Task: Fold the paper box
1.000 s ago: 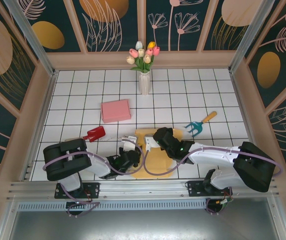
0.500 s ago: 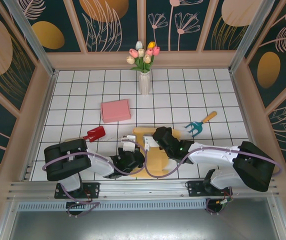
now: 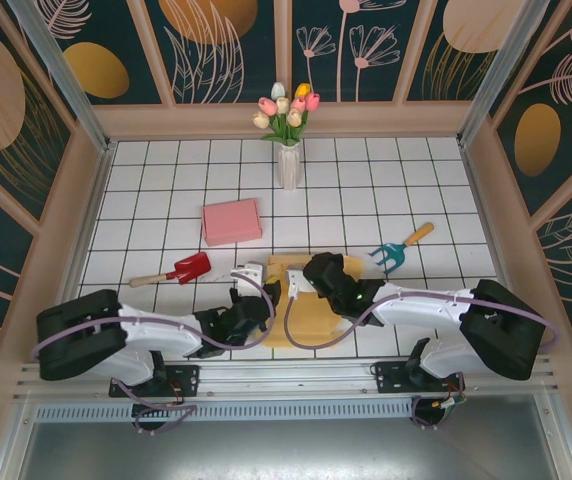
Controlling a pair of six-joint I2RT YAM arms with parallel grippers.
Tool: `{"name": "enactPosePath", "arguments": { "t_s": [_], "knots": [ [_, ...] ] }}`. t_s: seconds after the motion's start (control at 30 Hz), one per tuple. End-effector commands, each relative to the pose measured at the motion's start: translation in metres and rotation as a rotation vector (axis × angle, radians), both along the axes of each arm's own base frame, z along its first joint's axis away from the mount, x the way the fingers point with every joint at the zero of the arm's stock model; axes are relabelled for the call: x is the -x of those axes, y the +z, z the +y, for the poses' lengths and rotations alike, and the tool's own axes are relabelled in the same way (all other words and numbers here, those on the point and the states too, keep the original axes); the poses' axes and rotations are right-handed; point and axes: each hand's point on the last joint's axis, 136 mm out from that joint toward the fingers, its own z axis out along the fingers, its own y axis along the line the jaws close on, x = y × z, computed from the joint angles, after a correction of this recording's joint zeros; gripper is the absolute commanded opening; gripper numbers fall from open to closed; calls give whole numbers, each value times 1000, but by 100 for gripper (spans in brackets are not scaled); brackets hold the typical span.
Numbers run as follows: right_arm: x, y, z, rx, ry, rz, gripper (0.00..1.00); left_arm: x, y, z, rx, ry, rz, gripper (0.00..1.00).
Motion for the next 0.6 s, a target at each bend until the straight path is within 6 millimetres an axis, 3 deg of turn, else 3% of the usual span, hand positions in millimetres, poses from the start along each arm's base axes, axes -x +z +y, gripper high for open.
{"name": "enactPosePath", "arguments": {
  "t_s": [0.0,0.23,0.33,0.43,0.57],
  "knots": [
    [-2,-4,-6,25,-33,8,0,6,5,2,23,-36,30,44],
    [0,-5,-7,22,-35,13,0,2,4,10,-4,-26,70,50],
    [1,-4,-7,22,-34,11,0,-7,-2,17,11,-37,96,42],
    [2,-4,-6,22,-29,13,0,-3,7,11,69,-127,71,40],
    [2,-6,-6,27,-23,17,0,-2,19,11,97,-166,57,46]
  ]
}}
